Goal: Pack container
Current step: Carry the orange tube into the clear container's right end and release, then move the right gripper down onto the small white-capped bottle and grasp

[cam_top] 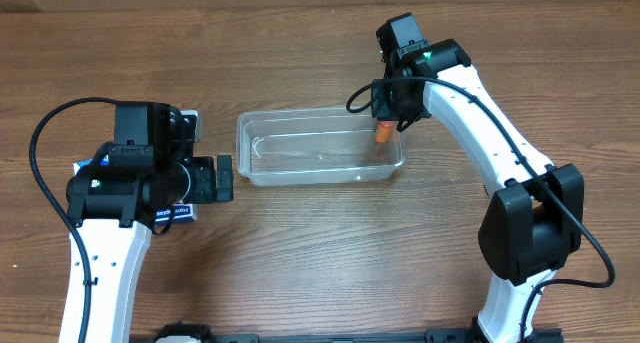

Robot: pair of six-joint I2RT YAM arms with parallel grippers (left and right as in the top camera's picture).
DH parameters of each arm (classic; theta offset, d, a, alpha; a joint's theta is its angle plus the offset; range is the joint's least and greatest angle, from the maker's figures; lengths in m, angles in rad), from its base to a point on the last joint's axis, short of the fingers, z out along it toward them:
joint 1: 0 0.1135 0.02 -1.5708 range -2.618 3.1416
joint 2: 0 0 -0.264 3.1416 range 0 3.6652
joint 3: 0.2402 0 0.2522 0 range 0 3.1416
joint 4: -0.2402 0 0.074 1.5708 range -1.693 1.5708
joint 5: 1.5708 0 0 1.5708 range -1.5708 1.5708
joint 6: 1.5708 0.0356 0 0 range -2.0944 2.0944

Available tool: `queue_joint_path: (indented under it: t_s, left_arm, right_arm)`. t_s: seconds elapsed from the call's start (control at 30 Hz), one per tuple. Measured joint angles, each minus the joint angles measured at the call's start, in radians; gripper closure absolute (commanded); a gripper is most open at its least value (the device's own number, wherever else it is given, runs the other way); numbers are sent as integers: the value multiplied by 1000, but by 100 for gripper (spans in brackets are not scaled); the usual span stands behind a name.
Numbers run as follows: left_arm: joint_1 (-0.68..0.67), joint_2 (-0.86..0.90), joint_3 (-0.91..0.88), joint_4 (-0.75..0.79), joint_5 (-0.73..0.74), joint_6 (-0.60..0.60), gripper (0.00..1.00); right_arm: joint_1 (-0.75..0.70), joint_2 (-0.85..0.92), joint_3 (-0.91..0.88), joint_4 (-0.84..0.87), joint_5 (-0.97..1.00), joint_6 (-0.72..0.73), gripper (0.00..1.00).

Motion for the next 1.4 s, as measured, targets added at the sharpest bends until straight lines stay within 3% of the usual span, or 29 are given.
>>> queue_joint_path:
  t_s: [0.13,0.17,0.2,0.3,0.67,0.8,0.87,0.97,1.07,1.2,1.4]
  left_arm:
    - [0,0,0,0,0,0,0]
    - [0,0,0,0,0,0,0]
    - [0,0,0,0,0,0,0]
    - [0,0,0,0,0,0,0]
    - [0,0,0,0,0,0,0]
    - [0,0,0,1,0,0,0]
    - [0,0,0,0,0,0,0]
    - [0,0,0,0,0,0,0]
    - [0,0,0,2,0,0,0]
    - [0,0,0,13,0,0,0]
    - [0,0,0,15,0,0,0]
  right_arm:
    - [0,0,-1,-2,0,0,67]
    - [0,0,-1,-3,0,-1,47]
    - [0,0,-1,-3,0,-3,35]
    - [0,0,-1,-9,0,-2,25]
    - [0,-2,7,-31,3,-2,16]
    - [-6,-76,104,-135,29,-6,6]
    - [-64,-183,151,-193,33,36,6]
    - [-286,-322,181,-335,12,79,5]
    - [-467,-344,176,-471,-5,82,5]
    - [-591,-340,16,-466,-43,10,1]
    - [-604,-322,-265,-269,-64,-111,0]
